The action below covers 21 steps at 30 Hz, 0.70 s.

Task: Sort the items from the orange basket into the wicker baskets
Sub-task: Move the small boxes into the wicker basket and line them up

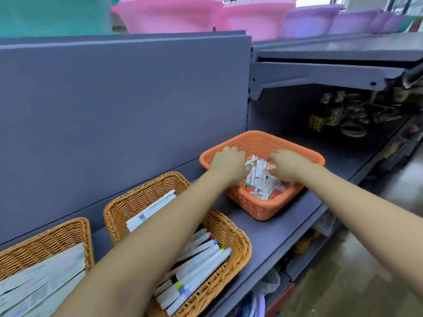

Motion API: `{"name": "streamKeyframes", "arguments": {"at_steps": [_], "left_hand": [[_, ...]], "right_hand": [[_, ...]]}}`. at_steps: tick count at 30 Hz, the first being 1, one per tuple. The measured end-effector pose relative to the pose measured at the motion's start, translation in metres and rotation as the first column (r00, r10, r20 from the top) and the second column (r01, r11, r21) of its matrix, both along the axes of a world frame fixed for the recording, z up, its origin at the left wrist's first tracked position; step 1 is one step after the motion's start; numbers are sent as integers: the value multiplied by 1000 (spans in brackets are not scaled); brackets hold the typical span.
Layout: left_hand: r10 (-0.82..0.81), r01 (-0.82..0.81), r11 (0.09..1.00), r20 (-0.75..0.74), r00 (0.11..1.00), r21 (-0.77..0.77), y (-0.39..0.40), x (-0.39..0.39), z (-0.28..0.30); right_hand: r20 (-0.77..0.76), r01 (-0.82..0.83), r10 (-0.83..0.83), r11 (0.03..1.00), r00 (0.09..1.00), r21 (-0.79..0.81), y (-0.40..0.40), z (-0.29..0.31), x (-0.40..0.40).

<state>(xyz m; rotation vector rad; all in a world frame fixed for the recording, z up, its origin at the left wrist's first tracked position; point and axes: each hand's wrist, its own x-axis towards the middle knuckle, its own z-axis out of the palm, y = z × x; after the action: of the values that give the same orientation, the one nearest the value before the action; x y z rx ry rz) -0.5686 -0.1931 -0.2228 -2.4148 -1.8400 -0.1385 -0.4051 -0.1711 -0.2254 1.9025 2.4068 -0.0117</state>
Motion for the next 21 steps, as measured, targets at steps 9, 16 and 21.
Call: {"name": "streamKeyframes", "arguments": {"at_steps": [9,16,21], "left_hand": [[68,-73,971,-33,997,-229,62,69,-18],[199,-206,902,-57,978,-379,88,102,-33],[274,-245,903,34,961,-352,90,113,-38]], "right_hand": [[150,-169,191,974,970,-149,64,-14,45],[129,-261,273,960,953,-102,80,-27,47],[106,-190,208,968,972,-162,87,-30,40]]}}
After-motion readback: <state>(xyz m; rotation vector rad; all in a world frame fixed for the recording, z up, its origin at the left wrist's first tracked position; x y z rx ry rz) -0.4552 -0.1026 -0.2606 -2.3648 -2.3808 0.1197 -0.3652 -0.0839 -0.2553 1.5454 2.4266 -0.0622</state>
